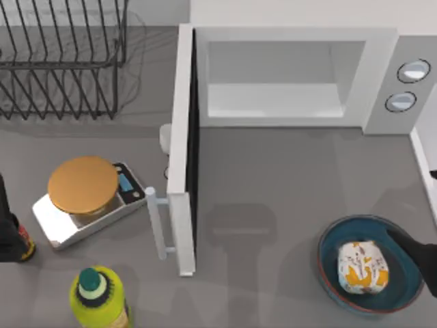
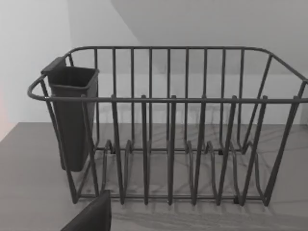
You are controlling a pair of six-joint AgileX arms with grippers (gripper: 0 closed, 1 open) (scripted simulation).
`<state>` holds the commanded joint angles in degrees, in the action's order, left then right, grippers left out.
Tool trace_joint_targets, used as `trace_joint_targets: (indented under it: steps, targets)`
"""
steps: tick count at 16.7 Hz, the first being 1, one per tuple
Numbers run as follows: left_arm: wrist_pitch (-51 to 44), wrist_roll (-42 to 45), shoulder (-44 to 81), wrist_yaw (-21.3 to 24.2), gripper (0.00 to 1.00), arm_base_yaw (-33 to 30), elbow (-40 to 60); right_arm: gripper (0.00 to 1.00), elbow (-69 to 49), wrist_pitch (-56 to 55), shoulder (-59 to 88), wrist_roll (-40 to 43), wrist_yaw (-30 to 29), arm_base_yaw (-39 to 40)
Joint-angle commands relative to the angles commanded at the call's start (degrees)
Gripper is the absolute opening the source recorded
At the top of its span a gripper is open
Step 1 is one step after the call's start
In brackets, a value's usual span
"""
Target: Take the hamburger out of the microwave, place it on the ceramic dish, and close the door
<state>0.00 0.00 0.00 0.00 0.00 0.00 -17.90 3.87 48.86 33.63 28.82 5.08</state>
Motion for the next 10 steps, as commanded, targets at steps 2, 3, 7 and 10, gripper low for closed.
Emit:
trace_joint_targets:
  steps: [2,3,7,10]
  targets:
    - [0.00,0.00,0.00,0.00,1.00,0.00,0.00,1.00,3.86,-0.84,-13.31,-7.35,-6.22,-1.10]
    - [0.00,0.00,0.00,0.00,1.00,0.00,0.00,1.00,5.80,-1.25,-19.48,-10.98,-9.33,-1.65]
    - [0.00,0.00,0.00,0.00,1.00,0.00,0.00,1.00,12.90,-2.79,-38.48,-24.38,-20.77,-3.66]
    - [0.00,0.00,0.00,0.00,1.00,0.00,0.00,1.00,16.61,-3.59,-46.42,-31.35,-26.74,-4.72]
